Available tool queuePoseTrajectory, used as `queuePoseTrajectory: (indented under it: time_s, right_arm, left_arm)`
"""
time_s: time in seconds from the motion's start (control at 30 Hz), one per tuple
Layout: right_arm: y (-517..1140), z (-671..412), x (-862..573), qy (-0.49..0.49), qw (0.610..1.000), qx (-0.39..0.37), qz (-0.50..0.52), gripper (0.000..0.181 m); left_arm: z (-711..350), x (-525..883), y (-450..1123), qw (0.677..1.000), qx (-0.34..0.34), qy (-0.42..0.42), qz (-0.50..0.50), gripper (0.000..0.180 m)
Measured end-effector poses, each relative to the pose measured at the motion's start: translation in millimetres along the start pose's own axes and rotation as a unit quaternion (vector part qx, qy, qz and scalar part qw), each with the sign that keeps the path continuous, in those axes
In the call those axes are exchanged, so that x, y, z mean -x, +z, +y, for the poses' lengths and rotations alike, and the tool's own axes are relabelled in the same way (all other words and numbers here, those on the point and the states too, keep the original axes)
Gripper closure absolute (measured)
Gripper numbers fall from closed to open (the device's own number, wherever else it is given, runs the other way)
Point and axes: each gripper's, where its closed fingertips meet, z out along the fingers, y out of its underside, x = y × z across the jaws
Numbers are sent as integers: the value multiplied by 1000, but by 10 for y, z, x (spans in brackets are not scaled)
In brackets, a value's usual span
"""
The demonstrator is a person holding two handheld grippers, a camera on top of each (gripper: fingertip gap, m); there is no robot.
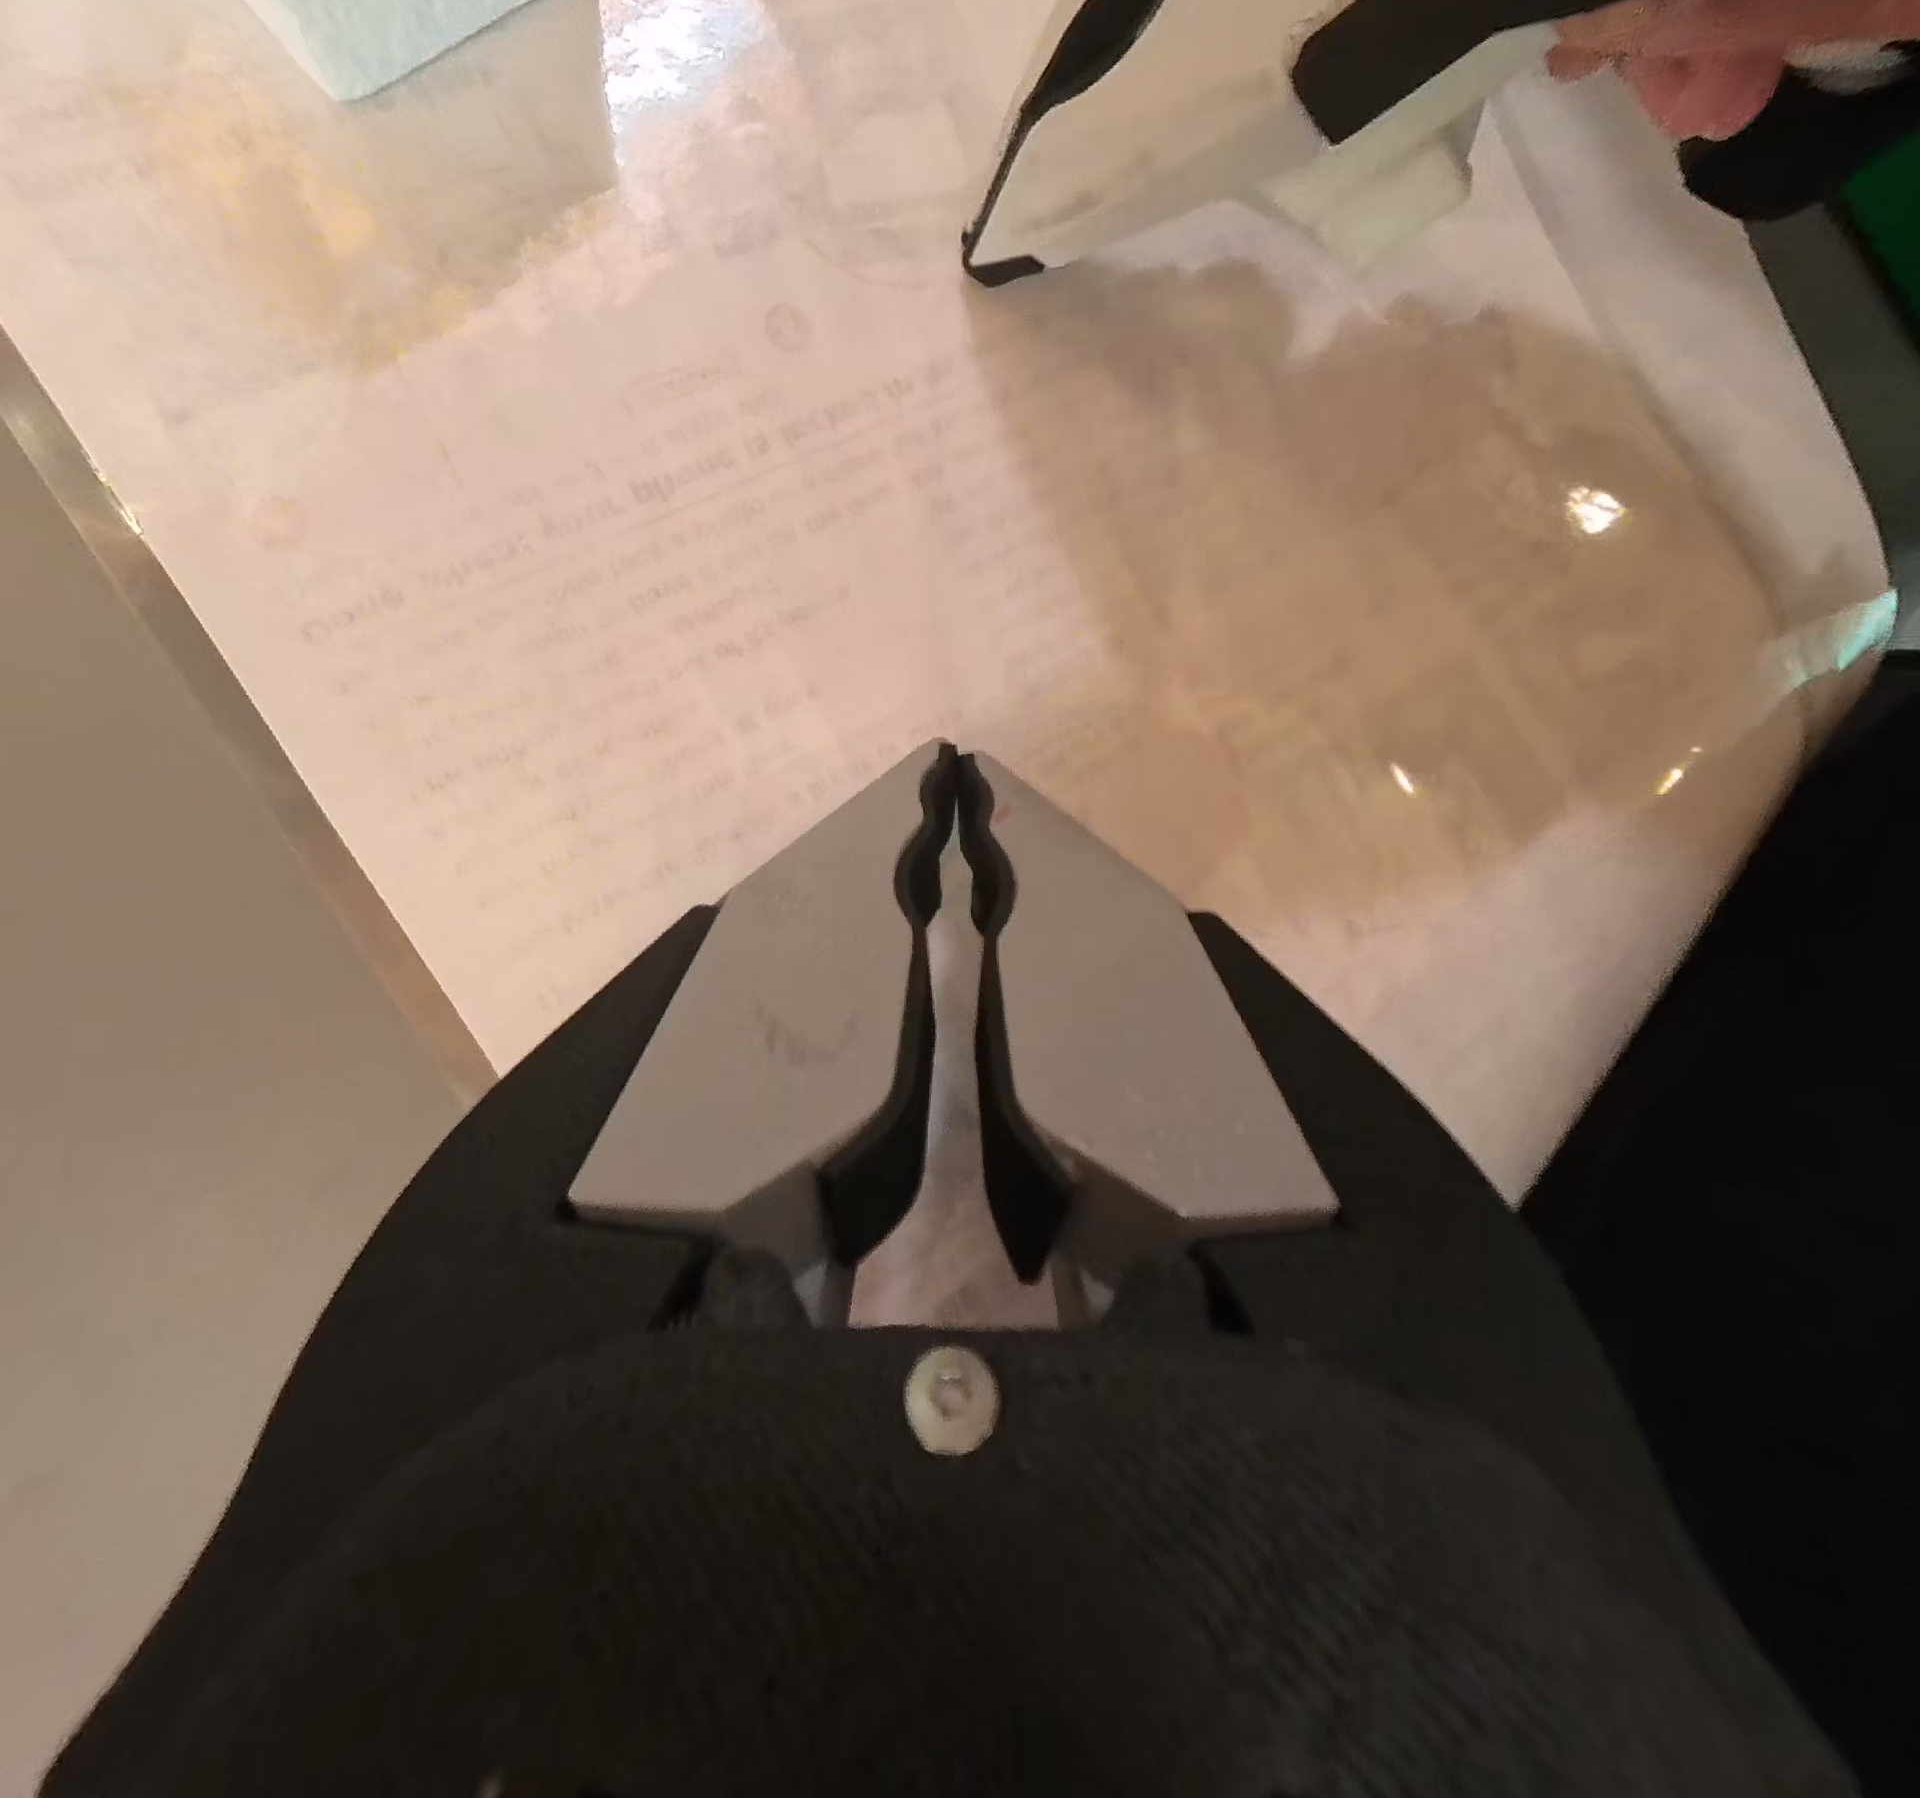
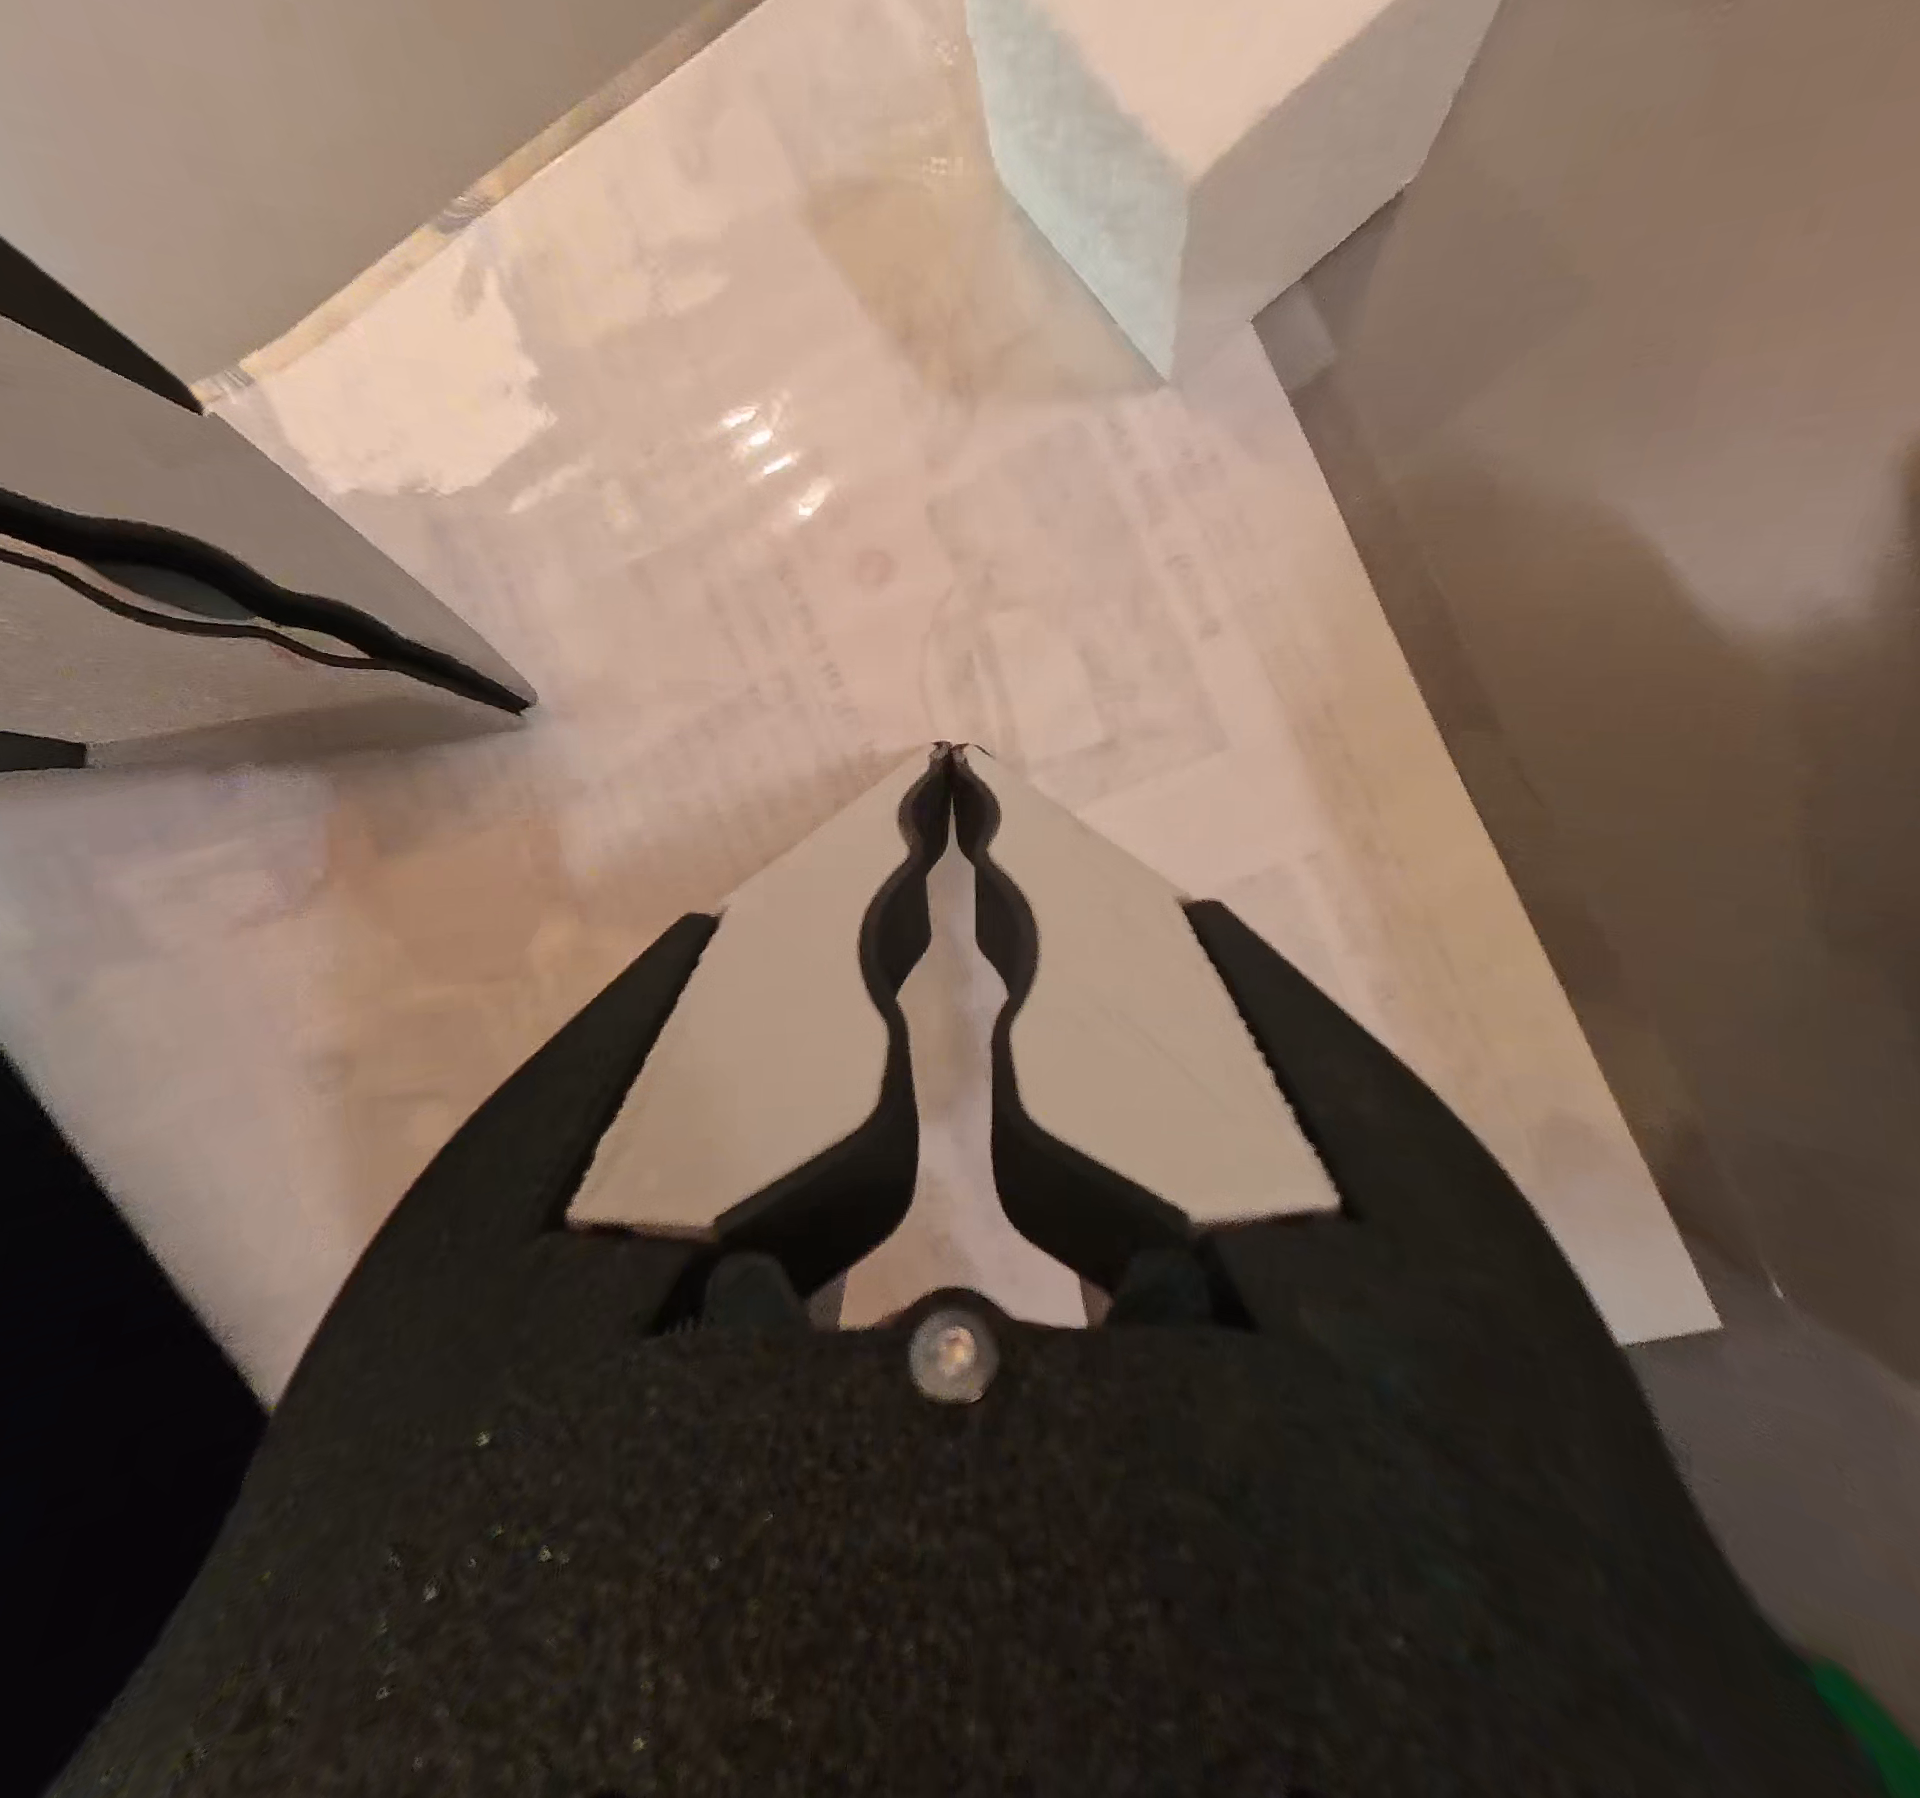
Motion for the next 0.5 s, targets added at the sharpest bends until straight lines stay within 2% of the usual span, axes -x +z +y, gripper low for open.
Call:
queuePoseTrajectory:
  time_s: [0.37, 0.5]
  right_arm:
    - [10, 6, 5, -5, 999, -19, -42, 181]
    - [10, 12, 8, -8, 998, -2, -62, 181]
  left_arm:
    - [-6, 3, 7, 997, 38, -45, -59, 180]
    - [32, -59, -1, 993, 81, -45, -70, 180]
